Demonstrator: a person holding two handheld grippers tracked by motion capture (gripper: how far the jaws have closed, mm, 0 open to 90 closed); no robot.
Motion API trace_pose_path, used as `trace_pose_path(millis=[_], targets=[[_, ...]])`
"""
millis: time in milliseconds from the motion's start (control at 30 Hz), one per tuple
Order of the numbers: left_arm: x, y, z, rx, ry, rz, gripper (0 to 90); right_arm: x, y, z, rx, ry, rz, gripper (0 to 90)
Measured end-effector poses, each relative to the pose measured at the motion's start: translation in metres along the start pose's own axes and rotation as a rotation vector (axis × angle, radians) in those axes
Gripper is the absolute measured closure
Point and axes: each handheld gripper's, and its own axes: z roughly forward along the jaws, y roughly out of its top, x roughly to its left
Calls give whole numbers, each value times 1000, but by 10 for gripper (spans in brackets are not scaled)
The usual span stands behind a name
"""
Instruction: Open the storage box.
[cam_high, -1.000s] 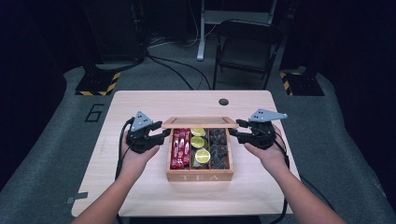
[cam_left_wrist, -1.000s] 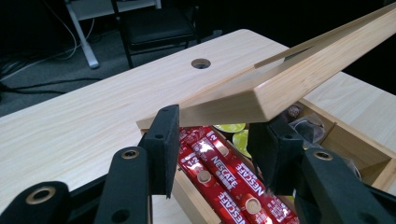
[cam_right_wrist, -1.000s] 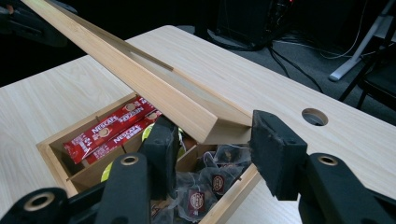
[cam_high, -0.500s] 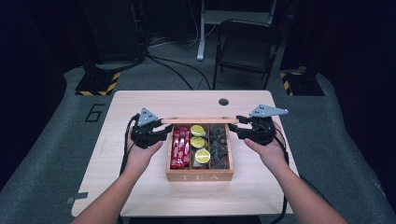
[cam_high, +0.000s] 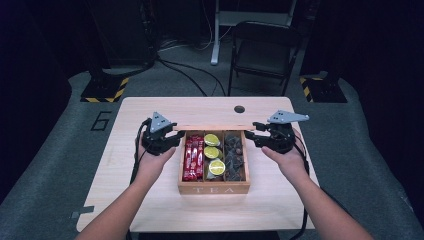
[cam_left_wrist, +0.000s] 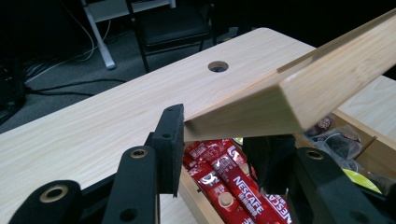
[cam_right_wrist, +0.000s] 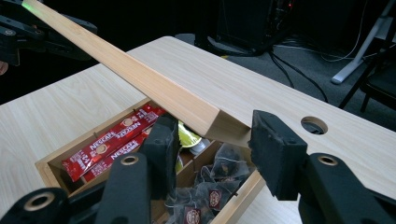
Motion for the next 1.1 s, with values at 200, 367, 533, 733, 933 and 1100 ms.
trace_pose_path(millis=[200, 367, 533, 733, 933, 1100], targets=[[2, 2, 1, 1, -7, -13, 590, -4, 2, 3, 3, -9, -3, 518], [5, 6, 2, 6, -10, -27, 592, -6, 5, 4, -3, -18, 10, 515], [6, 9, 4, -5, 5, -33, 596, -10, 8, 4, -13, -16, 15, 512], [9, 15, 6, 4, 2, -39, 599, -14, 10, 7, -3, -21, 19, 512], [12, 18, 8, -2, 1, -41, 602, -20, 9, 12, 15, -37, 21, 510], [14, 22, 10, 3, 2, -39, 607, -23, 9, 16, 16, -45, 21, 509]])
